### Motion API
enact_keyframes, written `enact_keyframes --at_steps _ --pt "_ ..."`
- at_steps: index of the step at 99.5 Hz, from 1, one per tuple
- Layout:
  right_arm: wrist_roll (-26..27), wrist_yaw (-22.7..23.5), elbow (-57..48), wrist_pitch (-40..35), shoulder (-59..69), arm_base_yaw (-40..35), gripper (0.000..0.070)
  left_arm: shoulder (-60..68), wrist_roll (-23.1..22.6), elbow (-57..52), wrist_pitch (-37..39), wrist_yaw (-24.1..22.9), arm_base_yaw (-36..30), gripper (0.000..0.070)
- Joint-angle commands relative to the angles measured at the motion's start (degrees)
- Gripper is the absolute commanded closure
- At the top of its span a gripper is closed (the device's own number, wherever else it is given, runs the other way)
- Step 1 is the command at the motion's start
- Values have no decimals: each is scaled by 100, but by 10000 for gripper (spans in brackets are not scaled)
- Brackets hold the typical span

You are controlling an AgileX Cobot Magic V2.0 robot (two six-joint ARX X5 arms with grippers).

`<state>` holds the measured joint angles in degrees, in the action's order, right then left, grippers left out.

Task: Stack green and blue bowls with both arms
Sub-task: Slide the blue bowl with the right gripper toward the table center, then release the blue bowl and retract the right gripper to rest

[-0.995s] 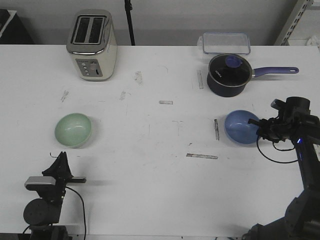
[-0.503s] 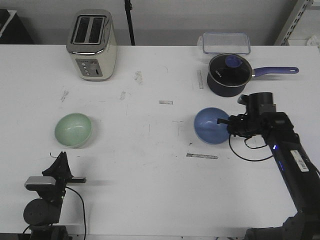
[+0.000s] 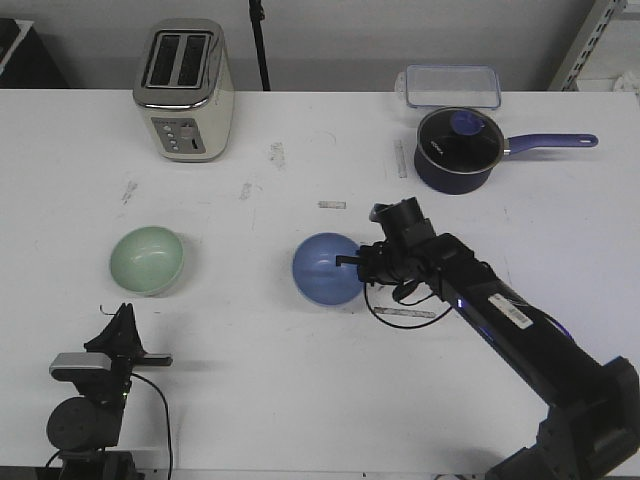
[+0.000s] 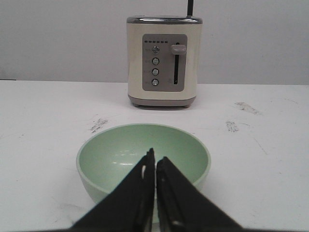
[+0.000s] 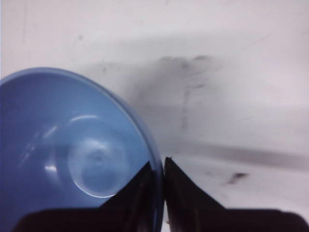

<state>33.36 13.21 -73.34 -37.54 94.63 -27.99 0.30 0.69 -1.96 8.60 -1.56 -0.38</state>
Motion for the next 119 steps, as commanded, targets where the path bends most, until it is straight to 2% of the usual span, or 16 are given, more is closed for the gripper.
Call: enact_keyframes --at_steps 1,11,58,63,74,79,93,108,119 --pt "267 -94 -57 122 197 -136 691 -11 -68 127 83 4 4 698" --pt "417 -258 -57 133 372 -260 690 -11 -68 127 83 4 4 698" --pt "411 -557 -57 153 498 -280 678 -11 -68 129 83 4 4 698" --pt "411 -557 -57 157 494 -280 636 -11 -68 127 83 4 4 698" --pt "411 -557 -57 168 463 -280 439 -11 -68 127 83 4 4 698" --pt "402 -562 -57 177 426 -271 385 -11 -68 127 83 7 4 698" --pt "229 -588 -57 247 212 -229 374 -11 -68 127 83 4 4 698" --pt "-72 -616 -57 472 -151 -151 249 -11 -68 127 83 7 4 698" --pt "-573 -619 -55 509 -426 0 249 -11 -68 127 85 7 4 698"
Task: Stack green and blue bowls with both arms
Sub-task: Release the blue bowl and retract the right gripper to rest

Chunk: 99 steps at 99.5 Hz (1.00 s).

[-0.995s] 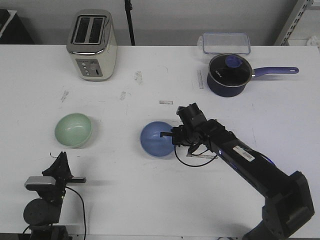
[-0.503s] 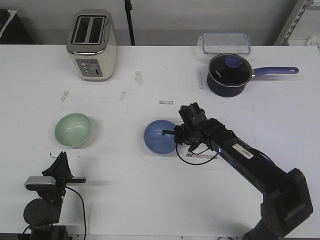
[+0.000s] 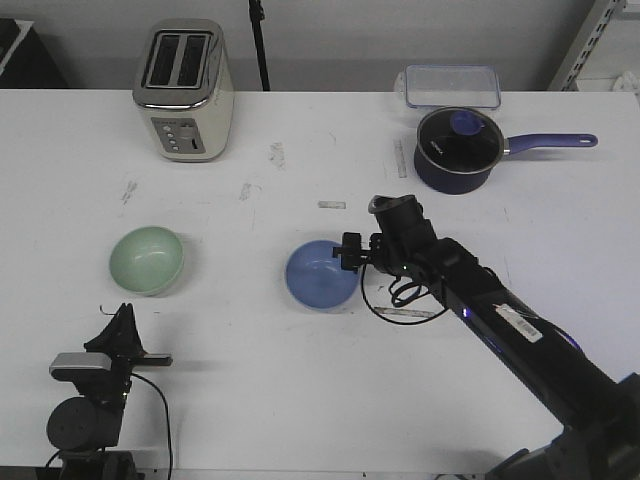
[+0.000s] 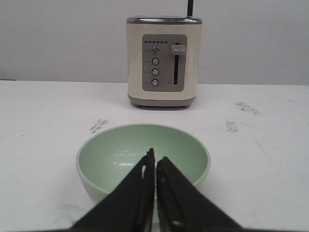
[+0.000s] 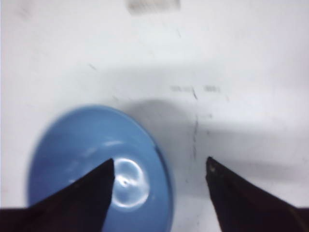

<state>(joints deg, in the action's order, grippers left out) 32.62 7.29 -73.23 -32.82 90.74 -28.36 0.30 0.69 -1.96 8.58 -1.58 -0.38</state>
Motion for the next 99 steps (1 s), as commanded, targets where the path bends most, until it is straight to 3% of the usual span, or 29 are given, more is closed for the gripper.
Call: enact_keyframes --at_steps 1,18,19,30,41,51,66,99 --pt "-575 -28 -66 37 -61 57 249 -11 -68 127 87 7 4 698" --pt "-1902 -468 79 356 -557 396 259 -11 -68 127 87 7 4 698" --pt "-2861 -649 466 1019 -968 660 341 -11 -68 129 85 7 4 698" --pt "-3696 -647 1086 1930 -1480 1021 479 -11 -68 129 87 7 4 698" --pt "-4164 -599 1766 2822 -1980 1443 617 -11 -68 129 87 7 4 698" --pt "-4192 -579 2317 3285 -2415 1891 685 -11 -68 127 85 7 4 698" --pt "-4087 -579 2992 3370 -3051 2441 685 -11 -68 127 85 9 4 698" --pt "-3025 -588 4551 3803 -4631 2804 685 -11 -68 129 85 7 4 698"
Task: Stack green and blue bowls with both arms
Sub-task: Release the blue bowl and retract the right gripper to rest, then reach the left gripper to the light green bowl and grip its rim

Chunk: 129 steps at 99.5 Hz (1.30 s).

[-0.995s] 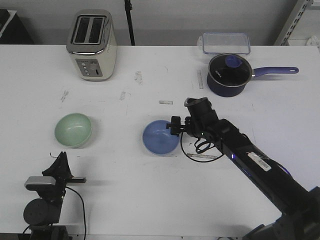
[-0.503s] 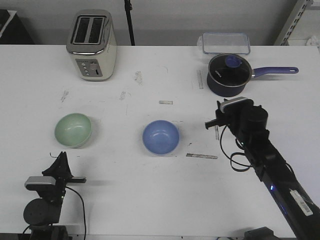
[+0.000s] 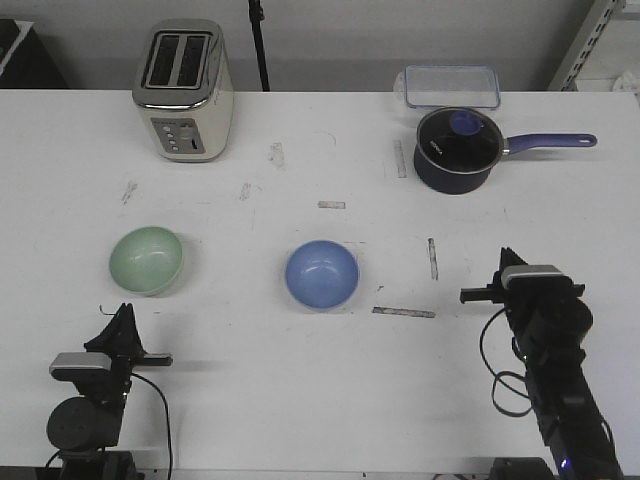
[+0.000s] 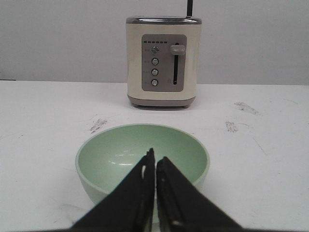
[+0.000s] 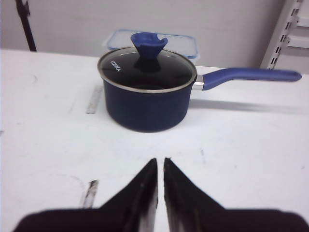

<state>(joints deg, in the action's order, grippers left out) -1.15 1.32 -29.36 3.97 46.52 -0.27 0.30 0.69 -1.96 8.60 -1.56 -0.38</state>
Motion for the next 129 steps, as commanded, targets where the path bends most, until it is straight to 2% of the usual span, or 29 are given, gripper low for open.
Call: enact_keyframes --at_steps 1,14,32,45,78,129 --pt "374 11 203 131 -267 -4 685 -11 -68 127 83 4 4 698" --pt "452 13 564 -42 -1005 -9 685 -11 -68 127 83 4 4 698" --pt "455 13 619 -831 -2006 -9 685 -11 -68 127 83 4 4 698" --pt "455 13 619 -1084 -2618 -9 685 -11 -68 127 83 4 4 698" --pt "450 11 619 -1126 -3434 -9 685 -11 -68 127 83 7 4 698" --pt "415 13 619 -1003 -3464 -9 685 -11 -68 129 85 4 4 698"
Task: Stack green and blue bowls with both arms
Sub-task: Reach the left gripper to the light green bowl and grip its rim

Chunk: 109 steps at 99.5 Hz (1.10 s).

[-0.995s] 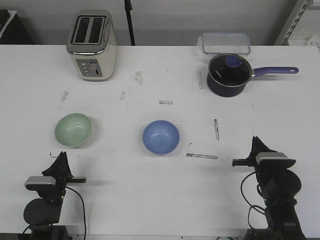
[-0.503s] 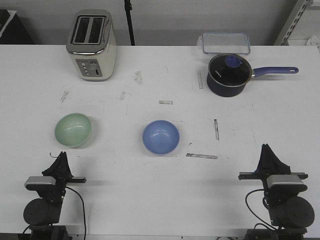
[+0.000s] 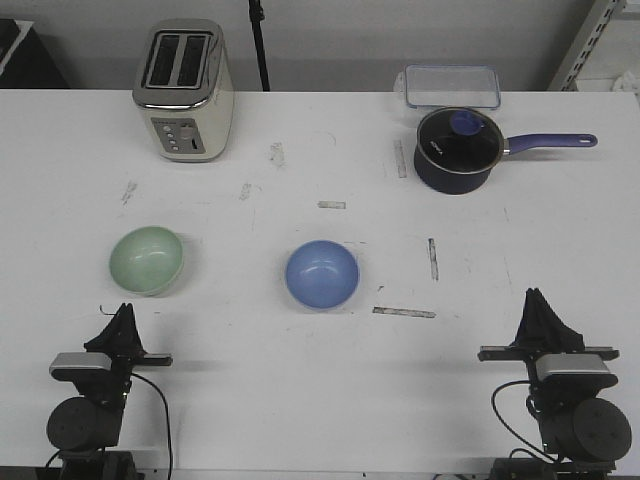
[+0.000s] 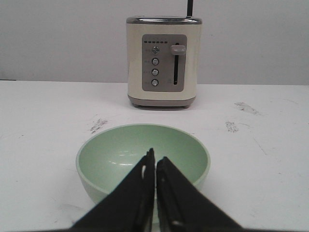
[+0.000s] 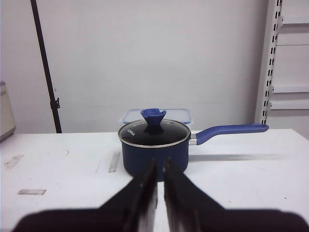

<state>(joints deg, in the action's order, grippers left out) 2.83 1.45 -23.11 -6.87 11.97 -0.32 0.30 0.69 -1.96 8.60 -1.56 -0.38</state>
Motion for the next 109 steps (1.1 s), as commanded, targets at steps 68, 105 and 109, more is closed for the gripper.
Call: enact_keyframes --at_steps 68,105,109 --pt "17 0 -7 81 -9 -4 685 146 111 -431 293 2 4 699" --pt "17 0 -7 81 -9 -4 685 1801 111 -2107 -205 4 4 699" --pt "17 0 -7 81 -9 -4 685 2044 111 -2328 -297 4 4 699"
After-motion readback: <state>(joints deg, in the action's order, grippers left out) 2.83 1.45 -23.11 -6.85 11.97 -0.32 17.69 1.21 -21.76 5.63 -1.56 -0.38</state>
